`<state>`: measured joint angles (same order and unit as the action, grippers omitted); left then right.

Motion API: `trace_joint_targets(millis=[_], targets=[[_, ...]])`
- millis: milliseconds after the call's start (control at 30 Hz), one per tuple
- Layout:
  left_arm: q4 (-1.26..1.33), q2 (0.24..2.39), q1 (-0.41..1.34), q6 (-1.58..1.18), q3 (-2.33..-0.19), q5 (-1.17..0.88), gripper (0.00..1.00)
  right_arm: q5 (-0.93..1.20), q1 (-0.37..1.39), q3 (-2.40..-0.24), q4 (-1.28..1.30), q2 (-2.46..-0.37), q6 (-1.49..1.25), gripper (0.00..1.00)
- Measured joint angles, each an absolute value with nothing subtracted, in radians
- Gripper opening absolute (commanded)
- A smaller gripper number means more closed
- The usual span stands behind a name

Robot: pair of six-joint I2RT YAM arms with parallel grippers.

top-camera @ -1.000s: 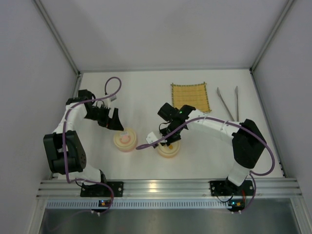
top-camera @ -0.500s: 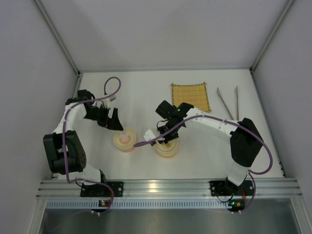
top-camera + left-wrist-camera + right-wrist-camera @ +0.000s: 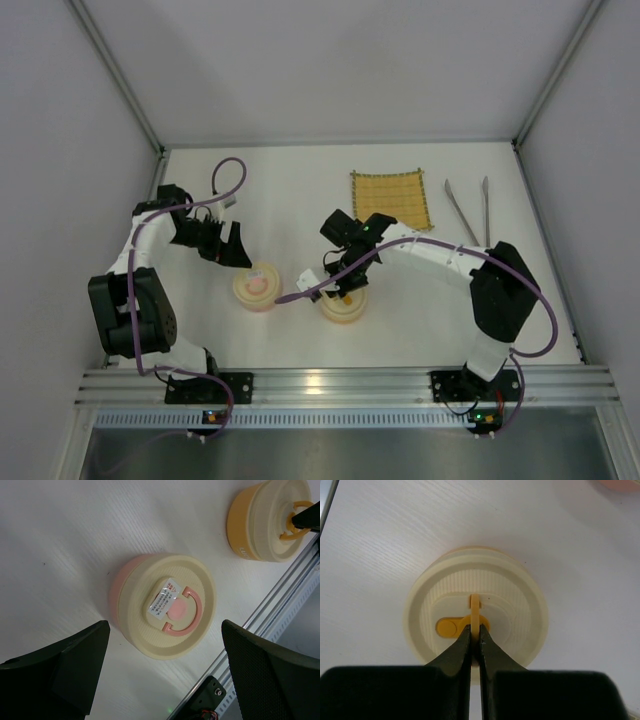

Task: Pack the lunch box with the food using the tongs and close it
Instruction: Close the box lid on the packing box.

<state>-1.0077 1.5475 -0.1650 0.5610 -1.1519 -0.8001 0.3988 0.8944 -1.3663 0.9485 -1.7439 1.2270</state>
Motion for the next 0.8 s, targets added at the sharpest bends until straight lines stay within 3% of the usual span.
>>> trace_joint_targets(millis=[800], targets=[[-1.008,1.547,-0.168,0.561,-1.152,-0.812,0.98,0.392,0.894,-1.350,0.934,-1.741,1.142,0.00]])
